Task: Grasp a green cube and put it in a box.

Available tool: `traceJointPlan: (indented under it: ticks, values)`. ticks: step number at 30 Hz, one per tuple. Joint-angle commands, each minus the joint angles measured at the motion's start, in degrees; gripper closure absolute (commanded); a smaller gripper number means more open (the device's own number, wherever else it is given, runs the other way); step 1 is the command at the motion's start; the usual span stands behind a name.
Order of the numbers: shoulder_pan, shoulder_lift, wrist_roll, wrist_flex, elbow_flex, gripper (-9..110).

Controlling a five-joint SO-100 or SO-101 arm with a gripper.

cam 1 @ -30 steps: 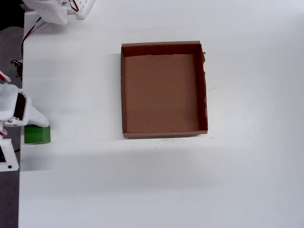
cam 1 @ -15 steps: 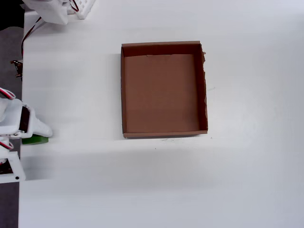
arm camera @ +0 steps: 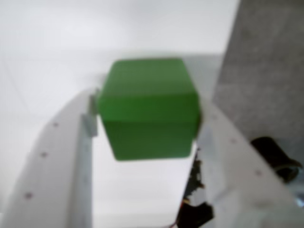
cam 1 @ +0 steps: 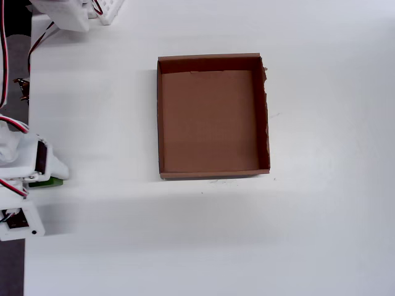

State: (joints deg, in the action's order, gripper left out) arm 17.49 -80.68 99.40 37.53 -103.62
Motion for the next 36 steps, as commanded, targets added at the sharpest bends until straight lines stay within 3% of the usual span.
traceJointPlan:
  ticks: [1,15,23,36]
  values:
    - [-0.7,-1.1,1.1,0.4,2.6,82]
    - [-2.1,-4.5,-0.5,2.4,1.8,86]
    - [-6.0,-14.9,-10.7,12.4,4.6,87]
    - [-30.0,-22.3,-28.9,28.4,11.3,88]
